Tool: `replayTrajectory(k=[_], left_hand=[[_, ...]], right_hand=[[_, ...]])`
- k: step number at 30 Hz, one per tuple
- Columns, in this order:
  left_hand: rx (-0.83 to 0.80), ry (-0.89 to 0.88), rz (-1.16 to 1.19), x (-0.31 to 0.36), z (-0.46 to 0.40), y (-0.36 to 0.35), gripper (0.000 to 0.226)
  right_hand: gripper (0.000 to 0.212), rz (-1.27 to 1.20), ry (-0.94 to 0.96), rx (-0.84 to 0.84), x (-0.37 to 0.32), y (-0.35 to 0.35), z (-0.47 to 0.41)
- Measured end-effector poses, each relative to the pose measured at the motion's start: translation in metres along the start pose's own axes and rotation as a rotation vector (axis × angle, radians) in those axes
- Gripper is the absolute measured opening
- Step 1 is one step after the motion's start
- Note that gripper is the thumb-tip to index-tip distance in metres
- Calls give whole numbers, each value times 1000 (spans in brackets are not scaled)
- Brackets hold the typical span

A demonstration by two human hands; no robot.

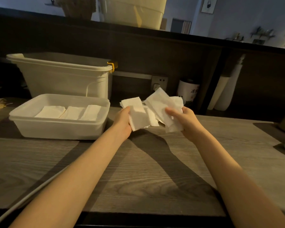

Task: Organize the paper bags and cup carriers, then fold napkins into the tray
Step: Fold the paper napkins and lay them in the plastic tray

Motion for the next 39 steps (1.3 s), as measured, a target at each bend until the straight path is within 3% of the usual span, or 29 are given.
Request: replayTrajectory(k=[3, 10, 14, 19, 21, 24, 26, 29, 33, 36, 39], left_hand=[[-89, 99, 160, -5, 10, -10, 30], [-338, 91, 204, -10, 29, -32, 40], [-377, 103, 220, -11, 31, -36, 51], [-301, 107, 154, -14, 30, -34, 40], [-246, 57, 89, -15, 24, -30, 39], [-223, 36, 60, -10, 21, -26, 39], [-192, 43, 57, -6, 18, -23, 38], [-137, 38, 69, -1, 15, -17, 34], [-73, -18, -34, 3, 7, -7, 32], [-172, 19, -153, 2, 11, -6, 29], [-308, 74, -207, -1, 19, -13, 30]], right_hand=[[35, -112, -26, -94, -2, -9, 3], [57, -93, -79, -3, 12, -22, 0], [69, -31, -97, 149, 15, -23, -3], [79, 82, -52, 218, 17, -28, -3], [66, 97, -34, 188, 16, -31, 0], [29, 98, -30, 149, 14, -31, 2], [19, 107, 14, 138, 11, -29, 4], [14, 131, 107, 180, 5, -19, 4], [27, 135, 295, 319, -11, 0, 4], [29, -1, 303, 234, -17, -2, 7], [19, 78, 339, 134, -16, -15, 12]])
Point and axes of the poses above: each hand's wrist, its own z-axis away from the middle knuckle, its own y-axis out of the back of the hand, x = y × z, the point moved 4 cm from there along -z, towards the middle knuckle, and after that the axes turned 14 degrees about -y, right-handed, at the moved point
